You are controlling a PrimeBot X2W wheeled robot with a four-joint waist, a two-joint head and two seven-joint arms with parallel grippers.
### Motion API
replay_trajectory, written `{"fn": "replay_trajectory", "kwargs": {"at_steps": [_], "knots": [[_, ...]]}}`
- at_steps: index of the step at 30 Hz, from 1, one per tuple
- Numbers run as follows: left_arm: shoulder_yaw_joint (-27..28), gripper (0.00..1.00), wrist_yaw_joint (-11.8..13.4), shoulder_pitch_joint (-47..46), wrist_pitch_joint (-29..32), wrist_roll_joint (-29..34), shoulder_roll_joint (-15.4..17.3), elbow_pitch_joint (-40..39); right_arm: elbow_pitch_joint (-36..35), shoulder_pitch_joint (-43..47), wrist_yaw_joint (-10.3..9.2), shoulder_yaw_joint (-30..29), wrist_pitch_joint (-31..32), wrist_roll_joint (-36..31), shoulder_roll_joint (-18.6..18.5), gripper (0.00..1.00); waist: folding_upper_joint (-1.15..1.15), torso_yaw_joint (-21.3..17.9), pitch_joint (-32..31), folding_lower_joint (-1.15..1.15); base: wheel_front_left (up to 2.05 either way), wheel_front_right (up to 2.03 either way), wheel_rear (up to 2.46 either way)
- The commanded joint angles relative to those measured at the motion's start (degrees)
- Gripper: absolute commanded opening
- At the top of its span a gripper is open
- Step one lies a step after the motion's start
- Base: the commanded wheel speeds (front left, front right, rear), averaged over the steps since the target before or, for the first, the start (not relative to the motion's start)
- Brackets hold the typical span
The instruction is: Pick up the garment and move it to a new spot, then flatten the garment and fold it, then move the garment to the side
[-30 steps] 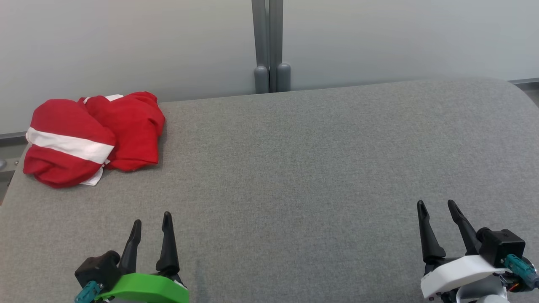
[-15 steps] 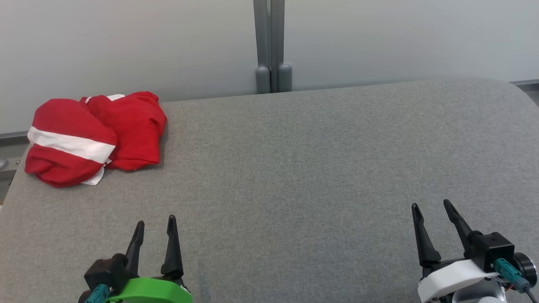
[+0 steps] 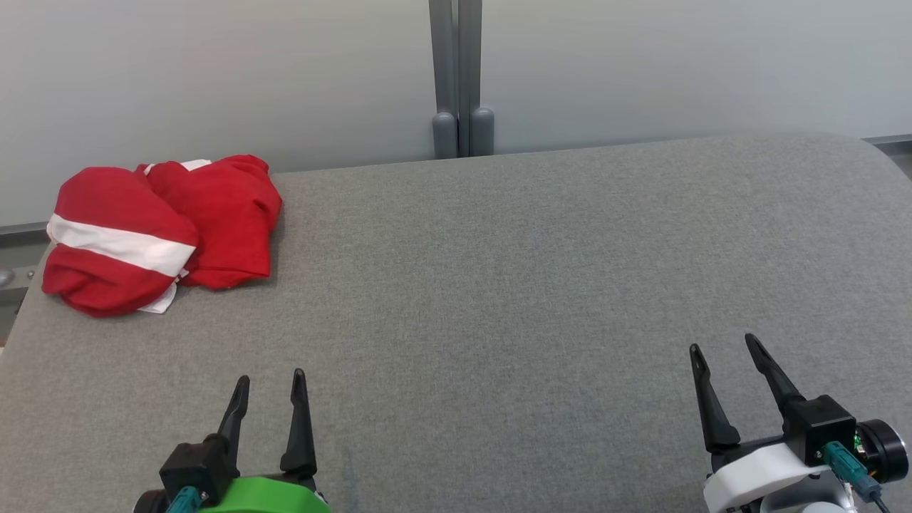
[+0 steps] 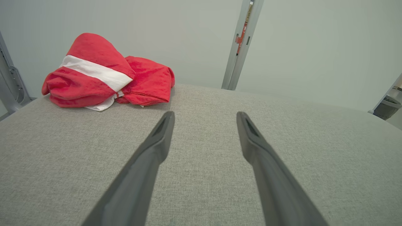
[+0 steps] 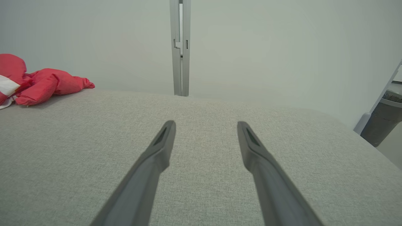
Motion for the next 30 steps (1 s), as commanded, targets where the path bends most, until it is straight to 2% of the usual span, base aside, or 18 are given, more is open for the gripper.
{"fn": "replay_trajectory", "kwargs": {"at_steps": [1,24,30], "knots": [[-0.2,1.00,0.3,0.7,-0.4,1.1,0.4,0.2,-0.5,0.9,0.02,0.1,-0.4,-1.1,-0.3,1.00,0.00,0.0,0.0,0.00,0.00,0.00,0.00],[0.0,1.00,-0.2,0.3,-0.5,1.5,0.4,1.6,-0.4,0.7,0.01,-0.3,-0.6,-0.4,-0.3,1.00,0.00,0.2,0.0,0.00,0.00,0.00,0.00],[-0.6,1.00,-0.1,-0.8,-0.5,2.0,0.4,1.2,-0.6,1.4,0.00,-1.7,-0.6,0.0,-0.3,1.00,0.00,3.3,0.1,0.00,0.00,0.00,0.00]]}}
